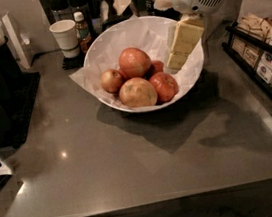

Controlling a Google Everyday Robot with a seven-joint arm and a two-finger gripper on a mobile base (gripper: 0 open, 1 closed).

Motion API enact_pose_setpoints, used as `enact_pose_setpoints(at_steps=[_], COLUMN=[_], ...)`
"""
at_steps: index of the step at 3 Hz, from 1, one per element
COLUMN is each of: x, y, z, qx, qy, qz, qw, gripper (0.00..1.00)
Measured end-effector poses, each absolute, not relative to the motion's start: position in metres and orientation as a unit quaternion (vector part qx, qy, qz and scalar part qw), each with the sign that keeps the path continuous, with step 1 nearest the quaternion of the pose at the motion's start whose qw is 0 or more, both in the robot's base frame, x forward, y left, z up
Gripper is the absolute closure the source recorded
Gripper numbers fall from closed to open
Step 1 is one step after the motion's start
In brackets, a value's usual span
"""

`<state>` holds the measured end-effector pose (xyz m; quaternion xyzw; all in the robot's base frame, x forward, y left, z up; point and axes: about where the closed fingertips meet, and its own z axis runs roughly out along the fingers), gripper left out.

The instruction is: Pick apple from white bowl

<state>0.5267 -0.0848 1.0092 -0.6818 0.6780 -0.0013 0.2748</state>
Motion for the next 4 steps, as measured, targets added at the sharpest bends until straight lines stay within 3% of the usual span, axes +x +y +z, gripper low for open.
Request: enact_pose_setpoints(at_steps=[1,3,4], x=[0.527,0.54,0.557], y=[-0.085,-0.081,-0.067], z=[1.009,0.988,0.975], qx=[-0.682,-0.677,-0.692], qy=[0.678,0.683,0.672], qz=[-0.001,0.022,0.033], qw=[0.275,0.274,0.263], gripper=[0.34,0.16,0.17])
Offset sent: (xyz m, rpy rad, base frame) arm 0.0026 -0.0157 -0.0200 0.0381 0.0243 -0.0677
